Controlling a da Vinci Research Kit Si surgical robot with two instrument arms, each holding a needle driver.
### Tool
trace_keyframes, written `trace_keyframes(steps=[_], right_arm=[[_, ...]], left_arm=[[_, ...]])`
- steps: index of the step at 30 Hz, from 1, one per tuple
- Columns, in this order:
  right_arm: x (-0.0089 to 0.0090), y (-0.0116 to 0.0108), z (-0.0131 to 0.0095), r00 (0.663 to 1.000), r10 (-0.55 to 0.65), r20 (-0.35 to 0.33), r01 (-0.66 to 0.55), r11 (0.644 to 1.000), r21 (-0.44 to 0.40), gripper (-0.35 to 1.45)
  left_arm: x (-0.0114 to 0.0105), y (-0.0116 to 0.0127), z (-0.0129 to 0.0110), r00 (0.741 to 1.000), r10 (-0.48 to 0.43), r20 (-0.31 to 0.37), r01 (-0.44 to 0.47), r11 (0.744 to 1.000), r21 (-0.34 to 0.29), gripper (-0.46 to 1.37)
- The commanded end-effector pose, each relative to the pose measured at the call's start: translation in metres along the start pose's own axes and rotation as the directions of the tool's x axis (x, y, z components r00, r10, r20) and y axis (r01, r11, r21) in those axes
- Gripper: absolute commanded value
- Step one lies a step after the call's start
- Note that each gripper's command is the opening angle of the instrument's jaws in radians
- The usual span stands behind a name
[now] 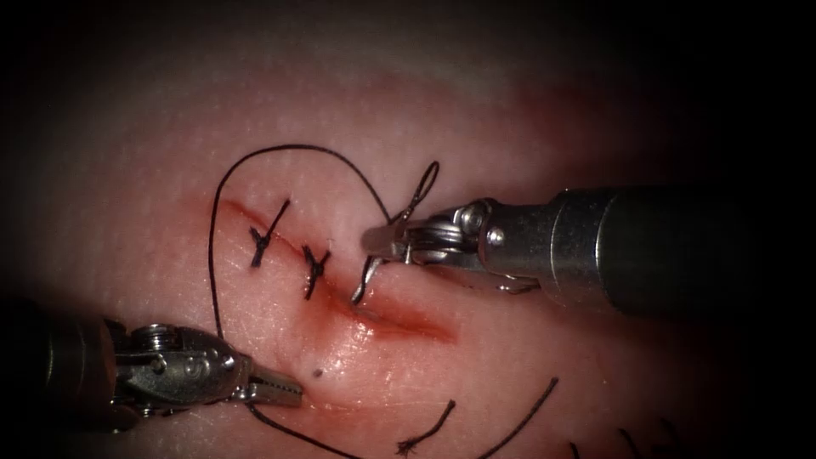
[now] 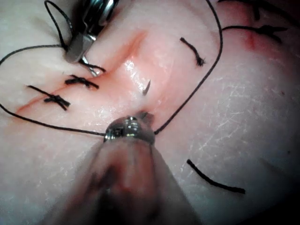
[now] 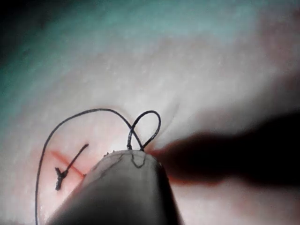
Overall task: Wound Closure
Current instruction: Use the right gripper to throw the needle through the bottom of the wound
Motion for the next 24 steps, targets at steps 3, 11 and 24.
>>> trace_keyframes(steps=[3,11,24], right_arm=[[-0.0003,-0.0002,0.0002,0.999,0.016,0.030,-0.016,1.000,0.009,-0.35],[-0.0013,-0.0003,-0.0001,0.993,0.068,0.098,-0.079,0.990,0.117,-0.35],[-0.0034,0.0001,-0.0003,0.946,0.097,0.308,-0.180,0.950,0.255,-0.35]], left_arm=[[0.0001,0.0000,0.0002,1.000,-0.002,0.000,0.002,1.000,-0.007,-0.35],[0.0001,0.0000,0.0001,1.000,-0.002,0.000,0.002,1.000,-0.007,-0.35],[0.0000,0.0000,0.0000,1.000,-0.001,0.003,0.001,1.000,-0.007,-0.35]])
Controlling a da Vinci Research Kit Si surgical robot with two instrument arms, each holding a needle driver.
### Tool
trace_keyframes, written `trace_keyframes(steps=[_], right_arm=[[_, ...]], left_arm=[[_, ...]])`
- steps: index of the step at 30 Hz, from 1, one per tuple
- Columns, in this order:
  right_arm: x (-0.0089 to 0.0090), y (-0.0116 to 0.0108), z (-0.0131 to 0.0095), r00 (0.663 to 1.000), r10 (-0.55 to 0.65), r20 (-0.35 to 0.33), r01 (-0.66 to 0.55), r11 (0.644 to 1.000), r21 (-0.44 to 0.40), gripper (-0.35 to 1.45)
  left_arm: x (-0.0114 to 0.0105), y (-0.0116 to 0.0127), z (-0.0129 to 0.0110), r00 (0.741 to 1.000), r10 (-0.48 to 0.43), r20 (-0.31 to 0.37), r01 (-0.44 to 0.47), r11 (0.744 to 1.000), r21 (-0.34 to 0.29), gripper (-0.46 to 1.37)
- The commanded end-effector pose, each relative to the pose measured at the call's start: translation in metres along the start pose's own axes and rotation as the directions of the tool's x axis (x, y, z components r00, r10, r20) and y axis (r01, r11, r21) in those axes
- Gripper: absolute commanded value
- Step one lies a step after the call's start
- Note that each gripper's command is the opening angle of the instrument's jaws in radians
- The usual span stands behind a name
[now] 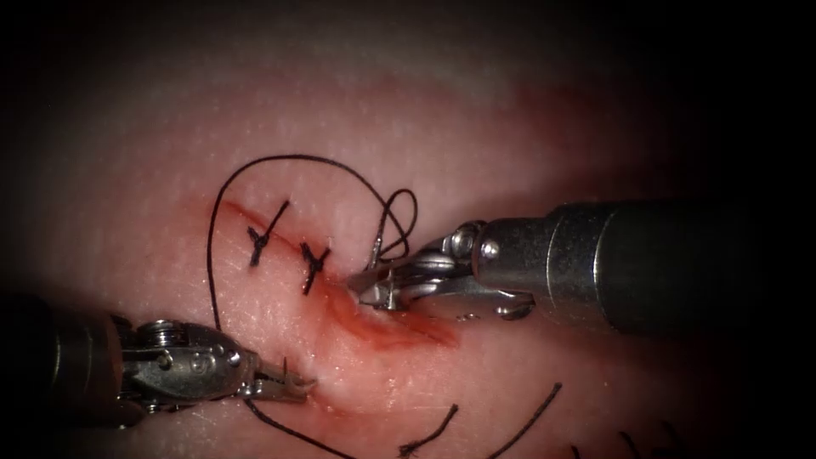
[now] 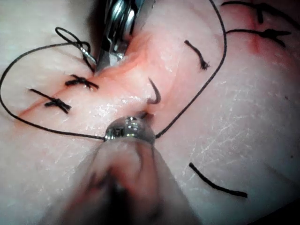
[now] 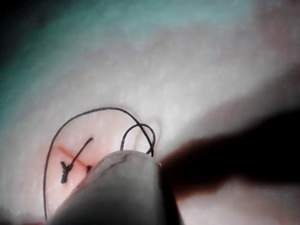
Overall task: Wound Closure
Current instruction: Use the right gripper to throw the needle through the bottom of the wound
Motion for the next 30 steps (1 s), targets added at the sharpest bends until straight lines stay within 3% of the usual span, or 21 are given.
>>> trace_keyframes(steps=[1,4,9,18,30], right_arm=[[0.0002,0.0002,0.0003,1.000,0.006,0.024,-0.007,1.000,0.019,-0.35],[-0.0001,0.0008,0.0009,0.997,0.027,0.071,-0.031,0.998,0.048,-0.35],[-0.0002,0.0011,0.0011,0.997,0.029,0.070,-0.033,0.998,0.047,-0.35],[0.0001,0.0006,0.0010,0.999,0.045,0.011,-0.045,0.998,0.045,-0.35],[0.0017,0.0004,0.0000,0.993,-0.037,-0.110,0.049,0.993,0.110,-0.35]], left_arm=[[0.0000,0.0000,0.0000,1.000,0.001,0.001,-0.001,1.000,-0.008,-0.35],[0.0000,0.0000,0.0000,1.000,0.001,0.001,-0.001,1.000,-0.008,-0.35],[0.0000,0.0000,0.0000,1.000,0.001,0.001,-0.001,1.000,-0.008,-0.35],[0.0000,0.0000,0.0000,1.000,0.000,0.001,0.000,1.000,-0.007,-0.35],[-0.0001,0.0000,-0.0003,1.000,0.031,-0.001,-0.031,0.999,-0.011,-0.35]])
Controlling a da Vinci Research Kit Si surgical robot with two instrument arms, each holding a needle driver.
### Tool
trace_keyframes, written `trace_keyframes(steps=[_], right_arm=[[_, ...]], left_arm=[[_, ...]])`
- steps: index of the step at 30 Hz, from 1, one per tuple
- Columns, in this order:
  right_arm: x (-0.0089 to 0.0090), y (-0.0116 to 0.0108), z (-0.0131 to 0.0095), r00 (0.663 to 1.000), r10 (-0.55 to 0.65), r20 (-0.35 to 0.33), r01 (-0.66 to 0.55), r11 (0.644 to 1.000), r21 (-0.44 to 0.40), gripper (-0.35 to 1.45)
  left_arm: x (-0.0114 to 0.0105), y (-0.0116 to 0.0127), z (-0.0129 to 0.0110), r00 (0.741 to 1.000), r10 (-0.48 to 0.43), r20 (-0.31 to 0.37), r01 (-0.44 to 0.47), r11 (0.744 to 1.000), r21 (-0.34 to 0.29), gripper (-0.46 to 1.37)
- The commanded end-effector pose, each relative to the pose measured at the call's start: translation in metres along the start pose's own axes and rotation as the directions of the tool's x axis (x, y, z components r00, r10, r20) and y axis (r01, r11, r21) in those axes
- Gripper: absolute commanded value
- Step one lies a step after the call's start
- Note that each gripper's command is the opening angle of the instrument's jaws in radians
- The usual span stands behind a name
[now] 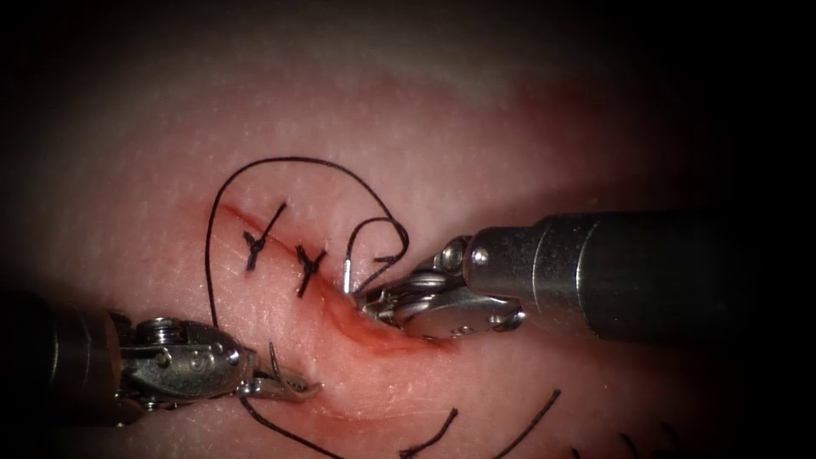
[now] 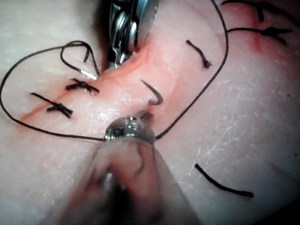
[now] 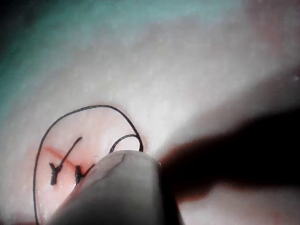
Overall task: Wound Closure
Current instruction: Use the right gripper to throw the needle through the bottom of the wound, then use the left gripper to pull the needle through the tissue
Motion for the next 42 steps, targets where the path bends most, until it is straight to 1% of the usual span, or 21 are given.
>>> trace_keyframes(steps=[1,4,7,9,10,11,12,13,15,17,18,21,24,26,27,28,30,34,36,40,42], right_arm=[[0.0000,0.0000,-0.0002,1.000,-0.011,-0.010,0.011,1.000,-0.001,-0.35],[0.0004,-0.0002,-0.0006,0.997,-0.062,-0.044,0.062,0.998,-0.003,-0.35],[0.0010,-0.0004,-0.0014,0.986,-0.134,-0.100,0.133,0.991,-0.015,0.23],[0.0015,-0.0006,-0.0020,0.970,-0.206,-0.132,0.204,0.979,-0.030,0.51],[0.0020,-0.0007,-0.0027,0.950,-0.271,-0.156,0.267,0.963,-0.048,0.67],[0.0029,-0.0009,-0.0039,0.915,-0.357,-0.190,0.349,0.934,-0.078,0.79],[0.0029,-0.0009,-0.0039,0.915,-0.357,-0.190,0.349,0.934,-0.078,0.79],[0.0034,-0.0010,-0.0047,0.891,-0.403,-0.210,0.390,0.915,-0.101,0.85],[0.0038,-0.0011,-0.0054,0.870,-0.439,-0.224,0.422,0.898,-0.121,0.92],[0.0045,-0.0012,-0.0068,0.830,-0.499,-0.250,0.472,0.867,-0.162,1.05],[0.0047,-0.0013,-0.0071,0.815,-0.521,-0.253,0.492,0.853,-0.175,1.07],[0.0053,-0.0016,-0.0087,0.760,-0.592,-0.267,0.548,0.805,-0.226,1.16],[0.0058,-0.0019,-0.0100,0.730,-0.625,-0.276,0.569,0.780,-0.261,1.18],[0.0060,-0.0021,-0.0109,0.716,-0.639,-0.281,0.576,0.768,-0.278,1.16],[0.0062,-0.0022,-0.0115,0.712,-0.640,-0.287,0.574,0.767,-0.288,1.14],[0.0064,-0.0023,-0.0119,0.705,-0.647,-0.289,0.577,0.761,-0.297,1.13],[0.0066,-0.0021,-0.0128,0.696,-0.653,-0.299,0.575,0.756,-0.313,1.11],[0.0069,-0.0016,-0.0139,0.682,-0.659,-0.316,0.571,0.750,-0.333,1.08],[0.0071,-0.0012,-0.0143,0.677,-0.662,-0.322,0.570,0.748,-0.340,1.09],[0.0073,-0.0007,-0.0146,0.667,-0.671,-0.323,0.577,0.740,-0.346,1.07],[0.0073,-0.0006,-0.0146,0.667,-0.672,-0.323,0.578,0.739,-0.345,1.06]], left_arm=[[0.0000,0.0000,0.0000,1.000,0.001,-0.002,-0.001,1.000,-0.006,-0.35],[0.0001,-0.0001,-0.0001,1.000,0.019,-0.001,-0.019,1.000,-0.007,-0.35],[0.0003,-0.0002,-0.0002,0.999,0.034,-0.012,-0.035,0.999,-0.009,-0.35],[0.0003,-0.0002,-0.0002,0.999,0.046,-0.015,-0.046,0.999,-0.009,-0.35],[0.0003,-0.0002,-0.0002,0.999,0.052,-0.015,-0.052,0.999,-0.009,-0.35],[0.0003,-0.0002,-0.0002,0.997,0.069,-0.021,-0.069,0.998,-0.009,-0.35],[0.0003,-0.0002,-0.0002,0.997,0.069,-0.021,-0.069,0.998,-0.009,-0.35],[0.0003,-0.0002,-0.0002,0.996,0.080,-0.026,-0.080,0.997,-0.009,-0.35],[0.0003,-0.0002,-0.0002,0.996,0.086,-0.029,-0.086,0.996,-0.008,-0.35],[0.0004,-0.0003,-0.0002,0.993,0.108,-0.038,-0.109,0.994,-0.008,-0.35],[0.0005,-0.0003,-0.0002,0.992,0.120,-0.040,-0.120,0.993,-0.008,-0.35],[0.0009,-0.0005,-0.0003,0.985,0.155,-0.070,-0.157,0.988,-0.015,-0.20],[0.0015,-0.0007,-0.0004,0.978,0.177,-0.111,-0.181,0.983,-0.027,-0.11],[0.0019,-0.0007,-0.0004,0.974,0.184,-0.129,-0.189,0.982,-0.029,-0.13],[0.0021,-0.0007,-0.0004,0.972,0.187,-0.142,-0.193,0.981,-0.032,-0.19],[0.0022,-0.0006,-0.0003,0.971,0.184,-0.154,-0.192,0.981,-0.035,-0.17],[0.0026,-0.0006,-0.0003,0.966,0.178,-0.185,-0.191,0.980,-0.054,0.04],[0.0032,-0.0006,-0.0002,0.955,0.172,-0.240,-0.192,0.979,-0.062,0.01],[0.0034,-0.0007,-0.0002,0.950,0.171,-0.261,-0.193,0.979,-0.062,0.09],[0.0037,-0.0008,0.0000,0.950,0.170,-0.261,-0.192,0.979,-0.064,0.31],[0.0038,-0.0009,0.0000,0.950,0.169,-0.261,-0.192,0.979,-0.063,0.33]])
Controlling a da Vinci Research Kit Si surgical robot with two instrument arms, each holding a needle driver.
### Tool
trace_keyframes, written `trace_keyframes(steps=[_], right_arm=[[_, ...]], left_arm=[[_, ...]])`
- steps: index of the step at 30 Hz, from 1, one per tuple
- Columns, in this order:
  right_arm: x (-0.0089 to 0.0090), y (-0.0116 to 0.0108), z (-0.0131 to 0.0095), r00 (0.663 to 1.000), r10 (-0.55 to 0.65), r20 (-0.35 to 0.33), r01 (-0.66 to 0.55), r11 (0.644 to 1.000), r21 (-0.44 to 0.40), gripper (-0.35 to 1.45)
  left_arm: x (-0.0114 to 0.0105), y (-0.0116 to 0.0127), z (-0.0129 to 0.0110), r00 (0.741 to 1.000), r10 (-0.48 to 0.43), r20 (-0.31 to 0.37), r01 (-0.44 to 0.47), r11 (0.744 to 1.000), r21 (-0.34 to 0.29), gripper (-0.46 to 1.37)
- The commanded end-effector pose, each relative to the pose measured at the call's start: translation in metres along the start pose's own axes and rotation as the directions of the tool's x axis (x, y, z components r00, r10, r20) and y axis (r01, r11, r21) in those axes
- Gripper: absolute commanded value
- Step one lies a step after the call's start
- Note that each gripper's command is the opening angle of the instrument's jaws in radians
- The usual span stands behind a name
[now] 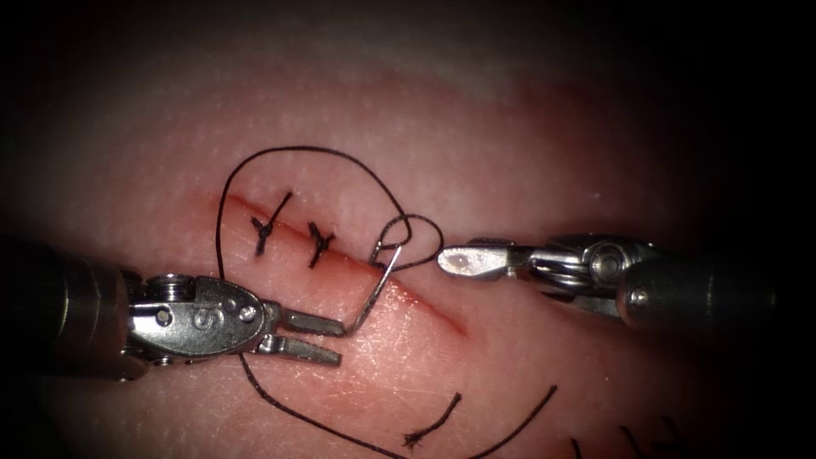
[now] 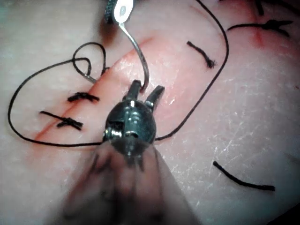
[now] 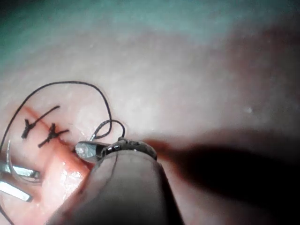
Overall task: Wound Closure
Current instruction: Use the left gripper to pull the needle through the tissue
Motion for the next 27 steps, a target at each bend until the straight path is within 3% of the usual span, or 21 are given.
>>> trace_keyframes(steps=[1,9,12,14,17,19,22,27], right_arm=[[-0.0001,0.0001,0.0001,1.000,-0.001,0.000,0.001,1.000,0.003,1.04],[-0.0004,0.0002,0.0001,1.000,-0.003,-0.002,0.003,1.000,0.004,1.00],[-0.0007,0.0004,0.0001,1.000,-0.005,-0.004,0.005,1.000,0.005,0.96],[-0.0011,0.0006,0.0001,1.000,-0.007,-0.006,0.007,1.000,0.007,0.93],[-0.0015,0.0008,0.0001,1.000,-0.009,-0.009,0.009,1.000,0.008,0.93],[-0.0017,0.0008,0.0001,1.000,-0.010,-0.011,0.010,1.000,0.008,0.92],[-0.0018,0.0008,0.0002,1.000,-0.009,-0.012,0.009,1.000,0.008,0.93],[-0.0020,0.0005,0.0003,1.000,-0.014,-0.009,0.015,1.000,0.011,0.91]], left_arm=[[0.0000,0.0000,0.0001,1.000,-0.001,0.002,0.001,1.000,0.006,0.34],[0.0006,-0.0003,0.0007,1.000,-0.003,-0.004,0.003,1.000,-0.013,0.56],[0.0007,-0.0003,0.0008,1.000,0.002,-0.015,-0.002,0.999,-0.050,0.32],[0.0006,-0.0003,0.0007,0.999,-0.021,-0.034,0.018,0.995,-0.095,0.07],[0.0006,-0.0006,0.0005,0.997,-0.033,-0.065,0.024,0.991,-0.134,-0.07],[0.0007,-0.0010,0.0005,0.994,-0.048,-0.097,0.032,0.986,-0.165,-0.35],[0.0008,-0.0016,0.0005,0.987,-0.083,-0.138,0.049,0.972,-0.230,-0.35],[0.0009,-0.0017,0.0007,0.982,-0.114,-0.153,0.068,0.959,-0.276,-0.35]])
